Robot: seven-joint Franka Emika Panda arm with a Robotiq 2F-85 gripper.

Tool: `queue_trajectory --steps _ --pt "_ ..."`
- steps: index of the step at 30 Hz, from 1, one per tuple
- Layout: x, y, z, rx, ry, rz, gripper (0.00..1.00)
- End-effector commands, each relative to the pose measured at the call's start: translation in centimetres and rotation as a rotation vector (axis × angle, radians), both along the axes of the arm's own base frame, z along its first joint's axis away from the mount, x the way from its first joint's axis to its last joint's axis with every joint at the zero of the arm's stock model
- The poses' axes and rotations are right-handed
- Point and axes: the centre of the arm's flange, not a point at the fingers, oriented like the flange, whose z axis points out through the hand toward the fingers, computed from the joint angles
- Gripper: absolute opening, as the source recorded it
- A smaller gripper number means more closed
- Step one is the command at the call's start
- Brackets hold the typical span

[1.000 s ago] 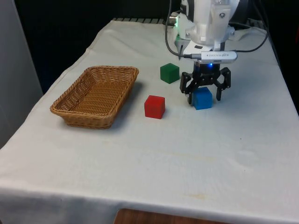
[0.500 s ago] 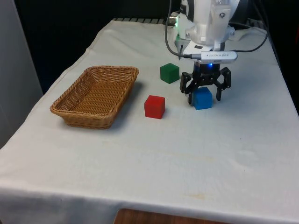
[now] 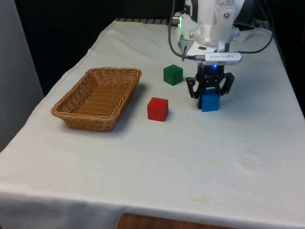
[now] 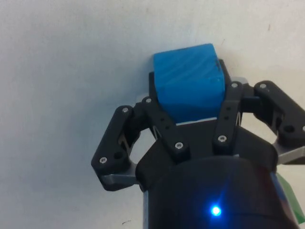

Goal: Pick up the blue cube and place it into the basket.

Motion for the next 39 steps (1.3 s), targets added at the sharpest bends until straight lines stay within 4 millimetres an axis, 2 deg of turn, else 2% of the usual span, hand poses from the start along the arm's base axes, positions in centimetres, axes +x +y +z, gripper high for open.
queue_trajectory --steps 1,6,12,13,14,22,23,29,39 --pt "0.0 0.0 0.0 0.003 -0.006 -0.001 0.00" --pt "0.0 0.0 0.0 0.003 -0.006 -0.001 0.00" --pt "0.2 0.0 2.5 -0.001 -0.009 -0.003 0.00" --pt "0.3 0.0 2.0 -0.002 -0.013 -0.001 0.00" --pt "0.2 0.0 2.9 -0.001 -0.010 -0.005 0.00" --pt "0.5 -0.1 6.0 -0.008 -0.013 -0.016 0.00" --pt "0.5 -0.1 5.7 -0.010 -0.016 -0.012 0.00" --pt "0.5 -0.2 8.4 -0.015 -0.012 -0.020 0.00" --pt "0.9 -0.5 10.8 -0.018 -0.014 -0.022 0.00"
